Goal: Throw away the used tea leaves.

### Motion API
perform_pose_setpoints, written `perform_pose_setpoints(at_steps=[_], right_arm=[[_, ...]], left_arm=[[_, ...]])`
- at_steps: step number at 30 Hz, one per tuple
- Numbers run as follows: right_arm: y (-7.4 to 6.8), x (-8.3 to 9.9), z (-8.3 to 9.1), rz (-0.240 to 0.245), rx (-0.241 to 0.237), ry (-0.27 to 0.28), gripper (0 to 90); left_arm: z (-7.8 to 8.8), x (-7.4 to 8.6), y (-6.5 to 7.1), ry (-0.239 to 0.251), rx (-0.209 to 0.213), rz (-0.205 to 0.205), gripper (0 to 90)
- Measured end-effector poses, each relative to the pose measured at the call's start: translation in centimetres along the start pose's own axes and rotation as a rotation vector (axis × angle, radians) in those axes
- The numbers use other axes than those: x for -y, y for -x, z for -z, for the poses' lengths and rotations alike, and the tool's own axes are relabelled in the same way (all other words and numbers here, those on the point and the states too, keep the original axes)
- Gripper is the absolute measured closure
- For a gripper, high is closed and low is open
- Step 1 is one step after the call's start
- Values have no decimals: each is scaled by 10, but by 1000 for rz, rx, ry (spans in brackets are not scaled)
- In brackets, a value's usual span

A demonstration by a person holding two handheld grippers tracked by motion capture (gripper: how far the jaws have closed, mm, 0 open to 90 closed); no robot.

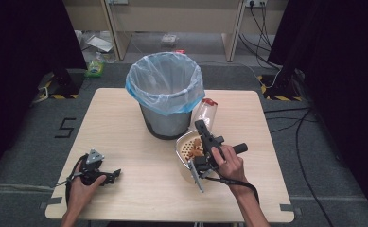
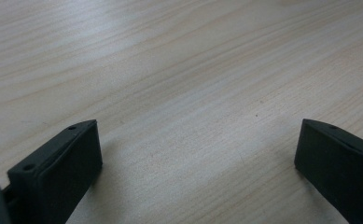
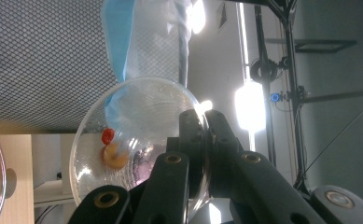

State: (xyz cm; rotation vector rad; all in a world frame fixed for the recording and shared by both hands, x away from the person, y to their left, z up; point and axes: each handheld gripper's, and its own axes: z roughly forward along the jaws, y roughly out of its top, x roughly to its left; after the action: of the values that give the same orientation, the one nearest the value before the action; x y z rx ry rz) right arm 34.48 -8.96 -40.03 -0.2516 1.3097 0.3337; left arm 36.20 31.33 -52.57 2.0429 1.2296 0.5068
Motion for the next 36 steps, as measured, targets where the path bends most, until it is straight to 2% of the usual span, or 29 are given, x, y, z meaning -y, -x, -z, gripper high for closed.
perform_pose_setpoints(at_steps=[7, 11, 12, 14, 15, 17, 18, 19, 21, 25, 26, 27, 28, 29, 31, 33, 34, 35, 36], right_arm=[[6, 0, 2, 18, 33, 8, 873], [6, 1, 2, 26, 27, 3, 872], [9, 1, 3, 1, 35, 11, 873], [7, 2, 1, 9, 22, -1, 873], [11, 2, 2, -30, 13, 8, 872], [14, 3, 1, -47, 17, 6, 873], [20, 8, -1, -130, 10, -6, 872], [22, 12, -3, -186, -9, -16, 872], [25, 21, -6, -333, -44, -34, 871], [35, 35, -11, -555, -113, -54, 869], [35, 35, -11, -555, -113, -54, 869], [38, 38, -12, -605, -122, -59, 869], [42, 44, -15, -718, -156, -73, 869], [43, 47, -16, -770, -166, -77, 868], [45, 54, -21, -867, -197, -88, 867], [45, 59, -24, -941, -209, -101, 867], [45, 59, -24, -941, -209, -101, 867], [46, 65, -26, -991, -212, -113, 867], [47, 68, -28, -1014, -219, -118, 867]], left_arm=[[0, 0, 0, -1, 1, 0, 0], [0, 0, 0, -1, 0, 1, 0], [0, 0, 0, -1, 1, 0, 0], [0, 0, 0, 0, 1, 1, 0], [0, 0, 0, 0, 0, 0, 0], [0, 0, 0, 0, 1, 0, 0], [0, 0, 0, -1, 0, 0, 0], [0, 0, 0, -1, 0, 0, 0], [0, 0, 0, -1, 1, 0, 0], [0, 0, 0, -1, 1, 0, 0], [0, 0, 0, -1, 1, 0, 0], [0, 0, 0, -1, 1, 0, 0], [0, 0, 0, -1, 1, 1, 0], [0, 0, 0, -1, 1, 1, 0], [0, 0, 0, -1, 1, 0, 0], [0, 0, 0, -1, 1, 0, 0], [0, 0, 0, -1, 1, 0, 0], [0, 0, 0, -2, 2, 0, 0], [0, 0, 0, -2, 2, 1, 0]])
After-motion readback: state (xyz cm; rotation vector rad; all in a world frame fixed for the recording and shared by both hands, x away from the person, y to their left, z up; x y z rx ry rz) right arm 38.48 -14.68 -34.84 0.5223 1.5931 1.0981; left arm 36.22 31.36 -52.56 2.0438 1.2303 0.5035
